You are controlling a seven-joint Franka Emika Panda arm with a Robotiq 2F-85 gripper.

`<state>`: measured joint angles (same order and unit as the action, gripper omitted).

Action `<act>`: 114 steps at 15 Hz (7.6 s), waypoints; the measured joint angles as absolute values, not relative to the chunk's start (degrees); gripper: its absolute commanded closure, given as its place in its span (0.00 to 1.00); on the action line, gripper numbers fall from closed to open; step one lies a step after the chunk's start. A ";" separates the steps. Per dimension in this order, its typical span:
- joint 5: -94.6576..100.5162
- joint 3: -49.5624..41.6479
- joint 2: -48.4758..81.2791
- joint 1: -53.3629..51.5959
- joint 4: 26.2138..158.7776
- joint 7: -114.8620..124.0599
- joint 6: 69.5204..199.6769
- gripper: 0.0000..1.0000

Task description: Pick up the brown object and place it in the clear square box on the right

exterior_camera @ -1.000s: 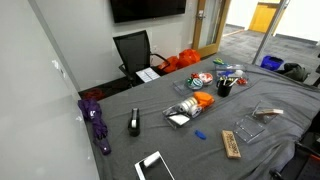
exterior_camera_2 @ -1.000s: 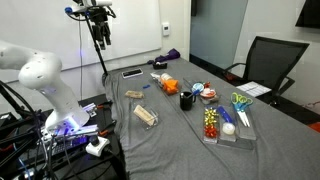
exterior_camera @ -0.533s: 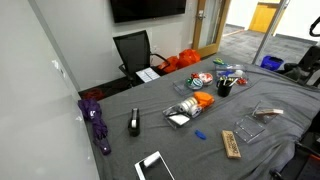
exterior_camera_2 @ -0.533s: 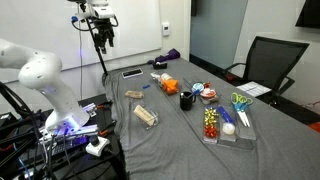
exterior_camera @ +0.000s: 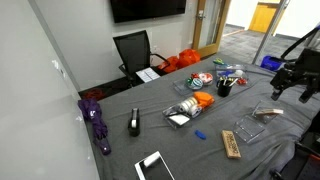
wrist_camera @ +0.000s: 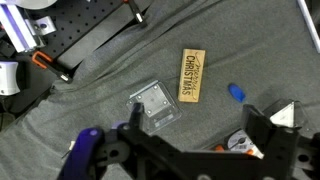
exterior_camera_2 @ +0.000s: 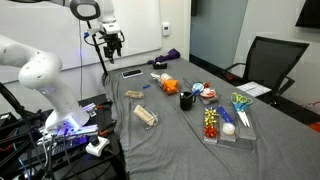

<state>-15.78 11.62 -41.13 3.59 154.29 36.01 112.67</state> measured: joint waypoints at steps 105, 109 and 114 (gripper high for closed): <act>-14.74 6.43 -3.74 -9.39 153.90 51.27 146.63 0.68; -13.60 4.08 -6.50 -5.83 152.76 50.95 140.85 0.68; -13.59 0.15 -7.87 -1.64 150.35 47.03 135.50 0.68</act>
<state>-13.59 0.15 -7.87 -1.64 150.35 47.03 135.50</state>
